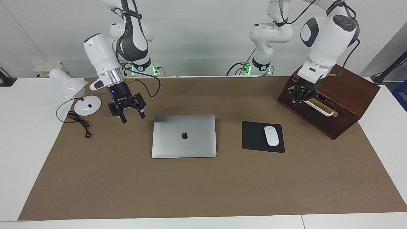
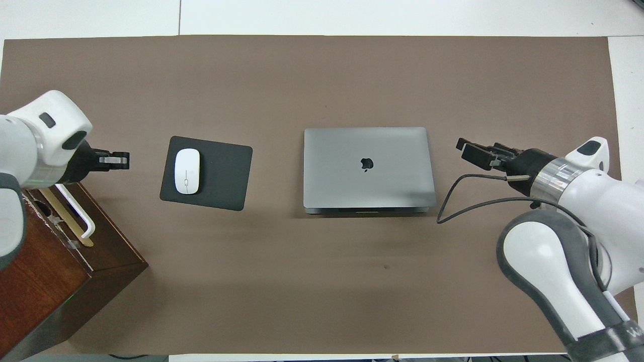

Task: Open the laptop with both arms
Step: 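Move the left gripper toward the laptop front while the right gripper follows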

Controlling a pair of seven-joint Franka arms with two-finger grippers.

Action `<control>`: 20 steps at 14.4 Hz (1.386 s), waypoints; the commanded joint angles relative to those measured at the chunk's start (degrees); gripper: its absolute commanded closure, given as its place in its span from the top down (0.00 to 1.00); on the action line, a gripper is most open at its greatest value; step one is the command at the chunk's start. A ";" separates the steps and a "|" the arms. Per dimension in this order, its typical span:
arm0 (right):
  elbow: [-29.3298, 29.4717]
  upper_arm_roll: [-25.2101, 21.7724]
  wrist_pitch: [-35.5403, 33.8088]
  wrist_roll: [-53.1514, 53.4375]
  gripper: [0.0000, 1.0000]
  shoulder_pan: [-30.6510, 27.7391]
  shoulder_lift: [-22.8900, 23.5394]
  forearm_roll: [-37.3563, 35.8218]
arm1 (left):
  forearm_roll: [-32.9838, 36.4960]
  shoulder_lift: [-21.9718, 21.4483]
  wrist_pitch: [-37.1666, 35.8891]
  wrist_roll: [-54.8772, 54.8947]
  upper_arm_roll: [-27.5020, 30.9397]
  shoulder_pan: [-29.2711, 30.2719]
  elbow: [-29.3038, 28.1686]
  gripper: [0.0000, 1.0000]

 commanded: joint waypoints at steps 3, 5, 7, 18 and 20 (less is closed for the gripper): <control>-2.23 -0.14 3.06 1.25 1.00 4.43 -1.49 13.86 | -0.55 -10.20 17.96 -2.87 0.60 -5.92 -19.55 0.00; -2.49 -0.05 3.15 3.96 1.00 5.66 -1.76 17.29 | -0.55 -12.49 23.59 -4.98 0.60 -8.65 -24.74 0.00; -2.75 -0.05 3.68 6.51 1.00 6.63 -2.11 21.15 | -0.64 -14.16 27.90 -7.00 0.60 -11.72 -28.79 0.00; -4.68 0.21 15.79 12.67 1.00 17.08 -1.23 28.12 | -0.64 -14.00 49.88 -16.67 -12.31 -13.50 -40.58 0.00; -5.30 0.30 20.00 12.16 1.00 20.15 -1.40 32.66 | -0.64 -13.21 52.17 -16.85 -14.07 -13.67 -40.94 0.00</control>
